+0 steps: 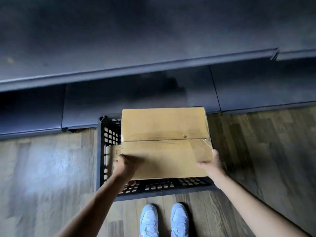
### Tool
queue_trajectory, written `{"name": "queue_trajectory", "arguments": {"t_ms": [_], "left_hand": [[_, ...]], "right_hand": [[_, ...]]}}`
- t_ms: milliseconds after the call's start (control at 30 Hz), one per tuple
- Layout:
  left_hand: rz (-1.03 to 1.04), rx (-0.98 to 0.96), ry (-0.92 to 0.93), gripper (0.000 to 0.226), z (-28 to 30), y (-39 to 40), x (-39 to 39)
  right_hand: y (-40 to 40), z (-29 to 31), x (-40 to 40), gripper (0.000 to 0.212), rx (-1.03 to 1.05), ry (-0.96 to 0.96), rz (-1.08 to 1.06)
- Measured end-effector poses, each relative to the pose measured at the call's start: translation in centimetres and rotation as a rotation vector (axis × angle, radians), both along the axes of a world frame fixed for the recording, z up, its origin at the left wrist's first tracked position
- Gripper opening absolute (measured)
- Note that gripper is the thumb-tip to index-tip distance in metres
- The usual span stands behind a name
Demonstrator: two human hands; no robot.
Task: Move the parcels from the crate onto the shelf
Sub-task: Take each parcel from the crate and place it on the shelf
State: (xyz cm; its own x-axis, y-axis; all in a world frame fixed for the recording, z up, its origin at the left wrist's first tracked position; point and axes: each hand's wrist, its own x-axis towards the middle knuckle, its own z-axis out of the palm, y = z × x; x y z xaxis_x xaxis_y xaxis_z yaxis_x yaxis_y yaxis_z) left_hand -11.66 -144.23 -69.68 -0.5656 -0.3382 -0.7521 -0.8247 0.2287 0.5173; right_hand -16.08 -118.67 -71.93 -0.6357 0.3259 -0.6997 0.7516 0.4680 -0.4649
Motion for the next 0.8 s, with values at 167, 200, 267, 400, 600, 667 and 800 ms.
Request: {"name": "queue_trajectory", "arguments": {"t_ms": [167,200,267,400,600,667,800], "left_hand": [[-0.024,-0.08,0.019,0.072,9.9,-0.8,0.3],[-0.025,-0.104,0.023,0.07,12.1,-0.7,0.4],[0.045,-0.098,0.029,0.079,15.8,-0.7,0.8],[0.118,-0.198,0.066,0.052,22.9,-0.3,1.4],[0.203,-0.249,0.127,0.049,33.4,0.0,3.0],[0.248,-0.24,0.157,0.05,36.3,0.1,3.8],[0.388,-0.13,0.368,0.064,41.6,0.1,4.8]], "right_hand": [[-0.6,9.7,0.5,0.08,-0.066,0.07,-0.013],[-0.7,11.8,0.6,0.08,-0.086,0.081,-0.017],[-0.9,16.0,0.8,0.081,-0.143,0.103,-0.028],[-1.1,24.3,1.2,0.082,-0.171,0.209,-0.019],[-1.0,35.0,2.1,0.084,-0.11,0.325,0.093],[-1.0,38.3,2.6,0.082,-0.068,0.352,0.181],[-1.3,43.5,3.2,0.08,-0.036,0.458,0.276]]}}
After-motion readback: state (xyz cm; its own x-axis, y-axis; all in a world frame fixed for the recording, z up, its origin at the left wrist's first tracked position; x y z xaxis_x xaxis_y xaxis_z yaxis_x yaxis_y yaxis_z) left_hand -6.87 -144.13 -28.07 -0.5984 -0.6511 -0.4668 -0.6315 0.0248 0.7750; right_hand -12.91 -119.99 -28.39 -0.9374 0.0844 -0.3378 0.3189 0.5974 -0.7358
